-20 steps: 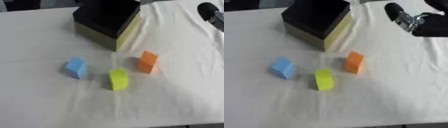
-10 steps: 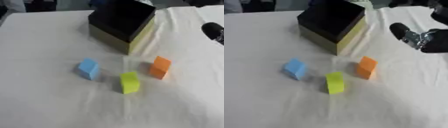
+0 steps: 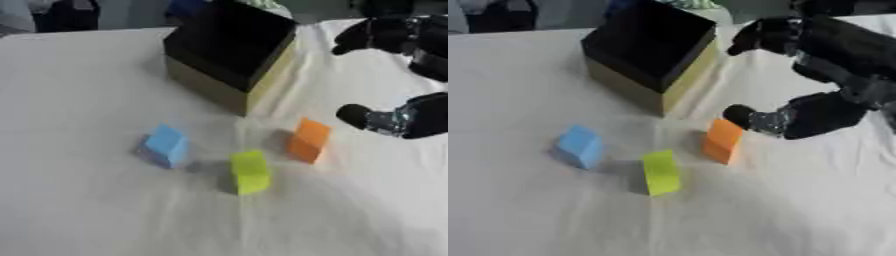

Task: Pick up objects on the table and place them in the box.

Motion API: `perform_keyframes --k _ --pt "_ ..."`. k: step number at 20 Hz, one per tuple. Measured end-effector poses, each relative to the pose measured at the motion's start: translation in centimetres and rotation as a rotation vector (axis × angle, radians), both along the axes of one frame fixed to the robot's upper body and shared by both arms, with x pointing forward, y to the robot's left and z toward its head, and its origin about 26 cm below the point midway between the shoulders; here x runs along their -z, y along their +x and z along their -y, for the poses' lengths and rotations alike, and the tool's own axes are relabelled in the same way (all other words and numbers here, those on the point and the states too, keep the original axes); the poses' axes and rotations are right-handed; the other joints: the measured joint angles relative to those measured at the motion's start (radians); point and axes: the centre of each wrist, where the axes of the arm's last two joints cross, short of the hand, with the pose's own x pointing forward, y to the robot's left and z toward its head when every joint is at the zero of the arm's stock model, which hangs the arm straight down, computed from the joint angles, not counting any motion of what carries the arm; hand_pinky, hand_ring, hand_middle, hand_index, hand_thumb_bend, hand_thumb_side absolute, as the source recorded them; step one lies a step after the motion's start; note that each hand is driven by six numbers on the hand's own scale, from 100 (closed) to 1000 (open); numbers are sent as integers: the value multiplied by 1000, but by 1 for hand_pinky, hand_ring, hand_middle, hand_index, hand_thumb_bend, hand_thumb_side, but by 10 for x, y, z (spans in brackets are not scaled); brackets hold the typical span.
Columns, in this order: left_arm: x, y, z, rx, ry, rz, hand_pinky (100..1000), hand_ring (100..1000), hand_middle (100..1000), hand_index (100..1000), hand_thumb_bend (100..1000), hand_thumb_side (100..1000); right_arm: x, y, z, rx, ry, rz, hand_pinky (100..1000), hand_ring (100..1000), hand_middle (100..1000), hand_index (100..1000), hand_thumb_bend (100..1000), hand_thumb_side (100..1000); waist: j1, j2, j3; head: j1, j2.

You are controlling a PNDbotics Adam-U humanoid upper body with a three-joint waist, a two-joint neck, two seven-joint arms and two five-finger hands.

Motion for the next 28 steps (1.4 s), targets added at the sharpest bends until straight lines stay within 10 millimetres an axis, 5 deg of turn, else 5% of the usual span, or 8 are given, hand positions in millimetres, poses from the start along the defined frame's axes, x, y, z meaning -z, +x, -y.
perform_keyframes --k 7,28 --pt "0 1 3 19 9 -12 719 760 783 909 494 970 3 0 -13 18 -58 -98 851 913 856 867 514 687 -1 14 0 -26 0" --pt "0 2 6 48 12 -26 713 755 776 898 469 988 13 10 -28 156 -187 -186 849 915 855 888 472 601 0 59 6 -47 -16"
